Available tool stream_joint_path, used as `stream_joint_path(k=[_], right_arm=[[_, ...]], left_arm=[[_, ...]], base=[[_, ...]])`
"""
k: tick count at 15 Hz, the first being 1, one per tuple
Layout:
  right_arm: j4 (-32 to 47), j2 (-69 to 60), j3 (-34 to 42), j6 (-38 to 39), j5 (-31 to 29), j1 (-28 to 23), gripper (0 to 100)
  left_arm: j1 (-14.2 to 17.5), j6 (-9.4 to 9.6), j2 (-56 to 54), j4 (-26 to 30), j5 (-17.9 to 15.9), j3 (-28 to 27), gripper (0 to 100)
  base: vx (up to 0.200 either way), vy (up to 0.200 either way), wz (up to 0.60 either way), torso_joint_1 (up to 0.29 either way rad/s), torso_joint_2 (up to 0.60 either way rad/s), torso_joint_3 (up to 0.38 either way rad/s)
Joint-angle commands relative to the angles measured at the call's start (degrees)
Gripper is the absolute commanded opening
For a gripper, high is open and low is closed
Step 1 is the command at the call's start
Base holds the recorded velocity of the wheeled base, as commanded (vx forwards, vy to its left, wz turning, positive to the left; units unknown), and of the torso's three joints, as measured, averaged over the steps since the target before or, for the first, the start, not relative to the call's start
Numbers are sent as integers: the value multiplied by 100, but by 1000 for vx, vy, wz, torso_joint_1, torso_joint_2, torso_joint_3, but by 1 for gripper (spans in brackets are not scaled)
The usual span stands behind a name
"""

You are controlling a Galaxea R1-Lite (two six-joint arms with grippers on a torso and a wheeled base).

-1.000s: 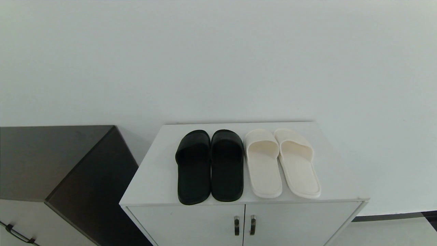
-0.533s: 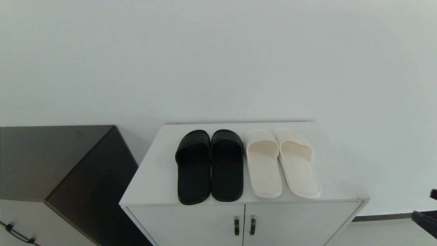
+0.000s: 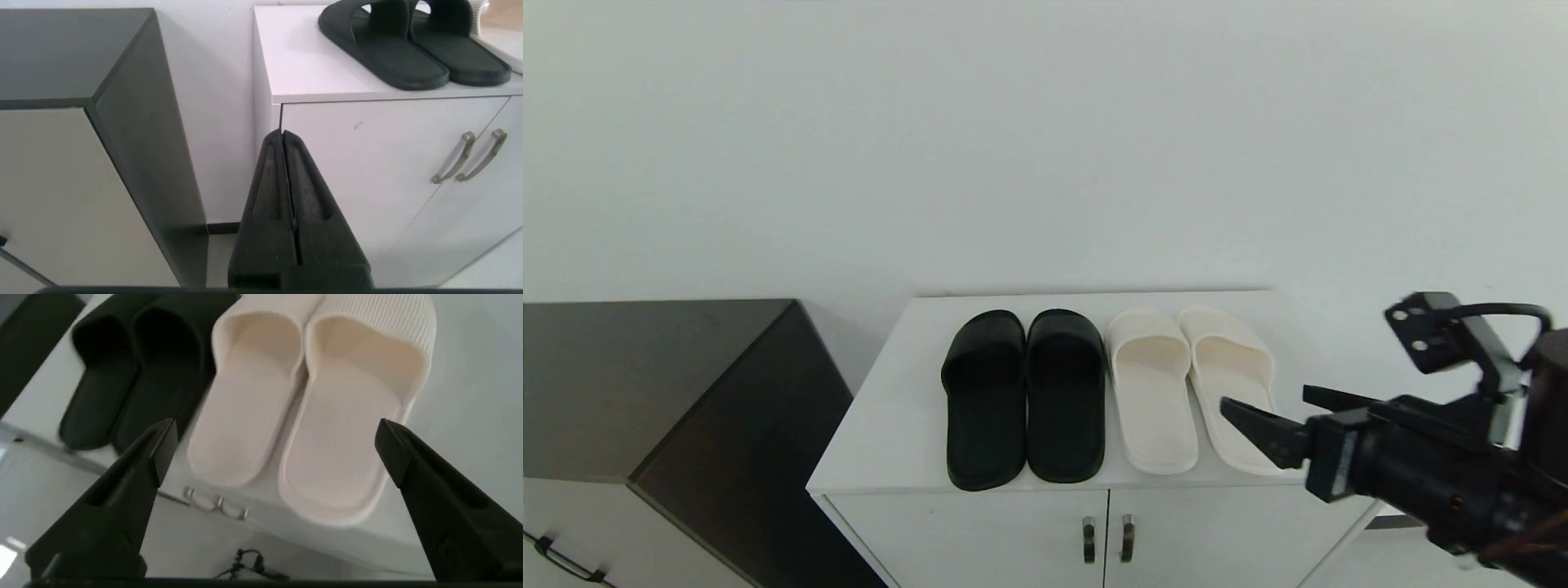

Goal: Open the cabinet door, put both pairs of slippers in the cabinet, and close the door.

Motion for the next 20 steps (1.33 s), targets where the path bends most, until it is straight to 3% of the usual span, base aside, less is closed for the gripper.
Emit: stream_joint_path(k=[1,7,12,15,20], right_arm=[[-157,1428,-889,34,-440,141,100],[-263,2465,-1697,-238,-1837,106,100],[-333,2790,-1908,-256,-2066,79,100],[-1071,3221,-2040,-476,-2066,-228,100],[-1115,3537,-2400,-493,-1899,-509,100]], left_arm=[[-1,-7,-1,2,1,0,0],[-1,-24,-1,2,10,0,0],[-1,-51,-1,2,45,0,0],[-1,-59,-1,2,133,0,0],[-1,-51,-1,2,141,0,0]], base=[[0,0,0,0,0,0],[0,0,0,0,0,0],[0,0,0,0,0,0],[0,0,0,0,0,0],[0,0,0,0,0,0]])
